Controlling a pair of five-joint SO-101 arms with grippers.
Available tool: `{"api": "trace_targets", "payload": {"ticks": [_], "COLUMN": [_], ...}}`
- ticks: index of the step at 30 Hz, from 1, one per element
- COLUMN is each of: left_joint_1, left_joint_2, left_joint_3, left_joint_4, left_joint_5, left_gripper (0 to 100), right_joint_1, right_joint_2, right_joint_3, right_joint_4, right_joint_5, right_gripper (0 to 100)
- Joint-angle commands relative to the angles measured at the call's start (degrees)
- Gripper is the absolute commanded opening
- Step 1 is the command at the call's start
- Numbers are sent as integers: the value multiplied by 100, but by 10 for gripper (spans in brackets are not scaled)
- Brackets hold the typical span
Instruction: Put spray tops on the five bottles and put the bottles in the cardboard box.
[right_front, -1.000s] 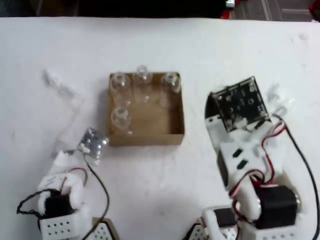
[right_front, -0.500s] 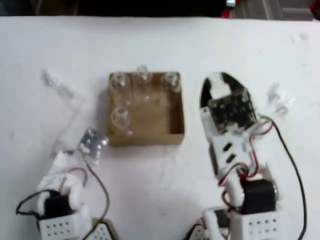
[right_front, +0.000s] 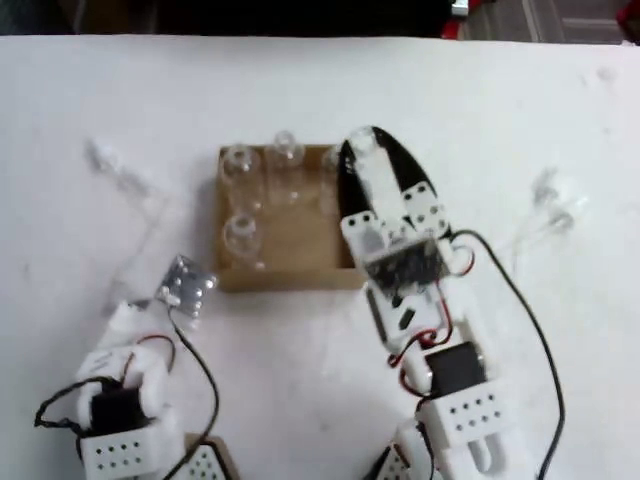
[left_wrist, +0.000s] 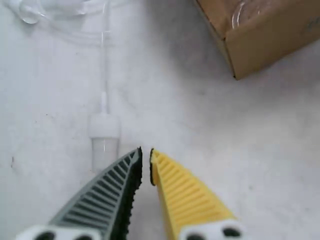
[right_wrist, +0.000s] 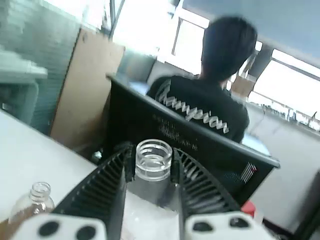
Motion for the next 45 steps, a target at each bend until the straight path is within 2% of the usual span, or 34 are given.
{"api": "trace_targets", "payload": {"ticks": [1,3,9,12,23,33,39,45], "left_joint_1": [-57,-57,-57,-57,-57,-57,-57,-57], "left_joint_2": [-31,-31,-31,-31,-31,-31,-31,-31], "left_joint_3": [-18,-18,-18,-18,-18,-18,-18,-18], "left_joint_4": [35,35,35,35,35,35,35,35], "left_joint_5": [-53,-53,-53,-53,-53,-53,-53,-53], "left_gripper": [38,38,38,38,38,38,38,38], "right_joint_1": [-207,-180,66,84,40,40,13,-40], "right_joint_2": [40,321,1464,1560,541,365,365,365], "right_joint_3": [220,202,-79,88,1670,2075,2233,2462], "right_joint_4": [-822,-857,-1218,-1332,-1332,-1341,-1332,-1332], "right_joint_5": [-44,-88,-1266,-1574,-1626,-1635,-2453,-2435], "right_gripper": [16,16,15,15,15,15,15,15]}}
